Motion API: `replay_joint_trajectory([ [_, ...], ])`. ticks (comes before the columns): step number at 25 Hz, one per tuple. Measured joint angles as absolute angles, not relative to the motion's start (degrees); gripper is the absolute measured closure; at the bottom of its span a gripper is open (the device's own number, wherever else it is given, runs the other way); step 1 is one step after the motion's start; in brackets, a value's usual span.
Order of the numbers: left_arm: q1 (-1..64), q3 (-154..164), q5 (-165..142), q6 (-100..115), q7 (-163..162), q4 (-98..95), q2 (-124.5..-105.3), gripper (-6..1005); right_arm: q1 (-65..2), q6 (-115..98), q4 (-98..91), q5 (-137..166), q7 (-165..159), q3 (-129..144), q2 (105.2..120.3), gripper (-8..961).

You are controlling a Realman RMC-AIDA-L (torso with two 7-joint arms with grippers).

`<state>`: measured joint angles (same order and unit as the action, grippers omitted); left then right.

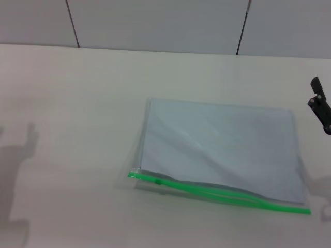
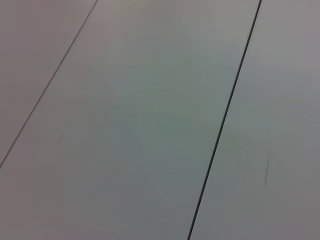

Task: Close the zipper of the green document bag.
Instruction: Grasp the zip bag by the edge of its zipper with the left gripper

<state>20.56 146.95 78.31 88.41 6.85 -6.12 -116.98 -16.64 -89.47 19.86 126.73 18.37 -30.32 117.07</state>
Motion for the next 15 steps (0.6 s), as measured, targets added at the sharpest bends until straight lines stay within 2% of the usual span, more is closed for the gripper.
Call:
replay_joint_trajectory([
  [15,20.81,147.40,75.89,86.40,7.41,-5.97,-116.84,236,-16.69,-89.41,19.86,126.48,18.37,-30.32,117.07,76],
])
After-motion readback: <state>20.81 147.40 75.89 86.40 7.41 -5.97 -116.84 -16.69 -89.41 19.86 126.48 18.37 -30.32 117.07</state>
